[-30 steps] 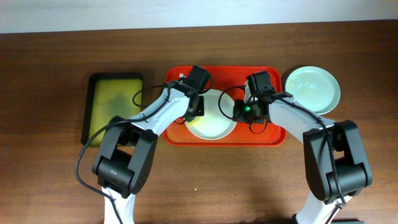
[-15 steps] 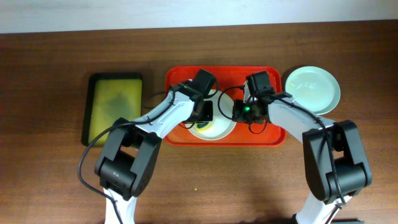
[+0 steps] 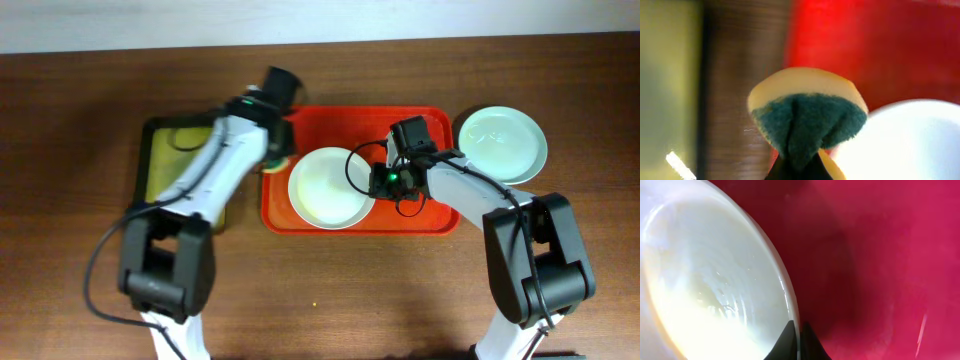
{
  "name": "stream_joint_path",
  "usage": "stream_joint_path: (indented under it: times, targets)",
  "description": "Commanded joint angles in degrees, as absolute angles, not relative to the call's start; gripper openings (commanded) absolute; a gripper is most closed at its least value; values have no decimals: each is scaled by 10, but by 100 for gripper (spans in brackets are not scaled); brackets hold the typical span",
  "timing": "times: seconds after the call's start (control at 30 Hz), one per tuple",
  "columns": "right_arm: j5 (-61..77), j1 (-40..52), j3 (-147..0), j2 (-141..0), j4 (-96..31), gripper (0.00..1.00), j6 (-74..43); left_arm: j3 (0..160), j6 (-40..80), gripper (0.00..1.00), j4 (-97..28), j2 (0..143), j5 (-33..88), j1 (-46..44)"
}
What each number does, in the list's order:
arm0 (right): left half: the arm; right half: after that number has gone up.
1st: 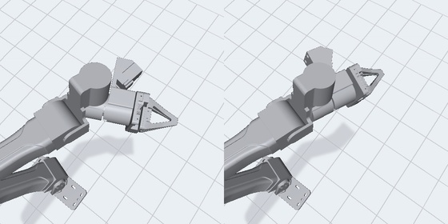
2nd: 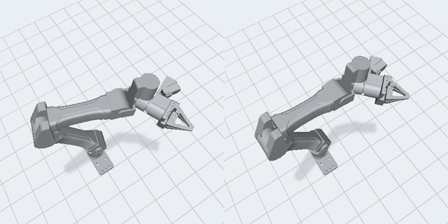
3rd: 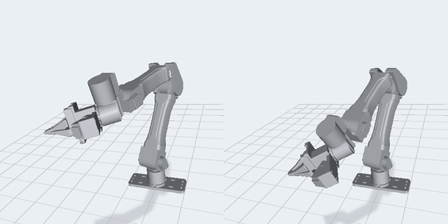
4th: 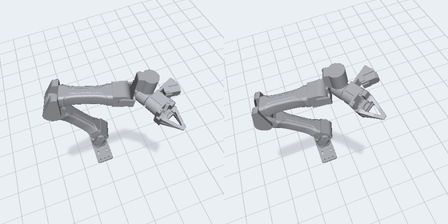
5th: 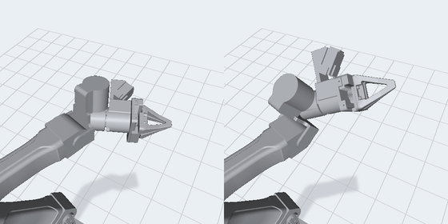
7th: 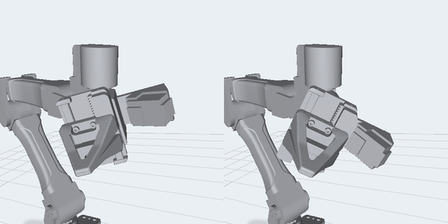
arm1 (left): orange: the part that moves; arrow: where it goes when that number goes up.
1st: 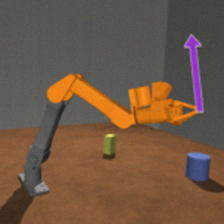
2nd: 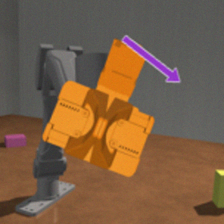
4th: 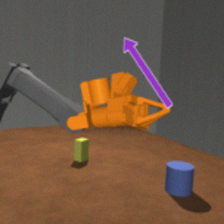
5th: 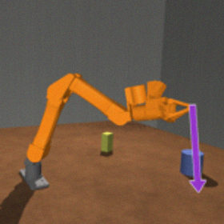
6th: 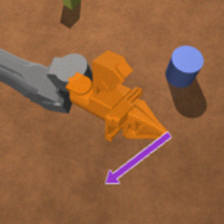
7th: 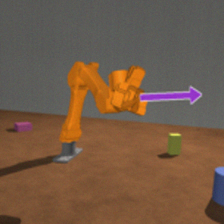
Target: Clean dirty plates on tray and stack at the side
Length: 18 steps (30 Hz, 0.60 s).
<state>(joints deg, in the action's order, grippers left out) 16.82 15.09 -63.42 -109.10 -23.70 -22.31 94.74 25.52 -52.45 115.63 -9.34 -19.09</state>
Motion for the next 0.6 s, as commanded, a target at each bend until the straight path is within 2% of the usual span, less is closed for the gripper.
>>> stream_joint_path:
  times: [0.0, 0.1, 0.3, 0.33, 0.37, 0.4, 0.5, 0.53, 0.57]
  targets:
    - [144, 146, -629, -1104, -235, 4, -221, 956, 263, 0, -559, 1142, -74, -81]
    - [144, 146, -629, -1104, -235, 4, -221, 905, 263, 0, -535, 1144, -53, -2]
    - [144, 146, -629, -1104, -236, 5, -221, 825, 263, 0, -467, 1144, -58, 34]
    - [144, 146, -629, -1104, -236, 4, -220, 825, 263, 10, -467, 1144, -58, 35]
    - [144, 146, -629, -1104, -237, 4, -214, 826, 263, 28, -467, 1144, -58, 36]
    - [144, 146, -629, -1104, -241, 4, -212, 830, 262, 34, -467, 1143, -58, 36]
    - [144, 146, -630, -1103, -244, 4, -212, 871, 260, 35, -496, 1114, -58, 36]
    - [144, 146, -632, -1103, -247, 4, -212, 882, 260, 41, -505, 1095, -57, 36]
    - [144, 147, -645, -1101, -267, 4, -195, 885, 261, 73, -512, 1062, -58, 36]
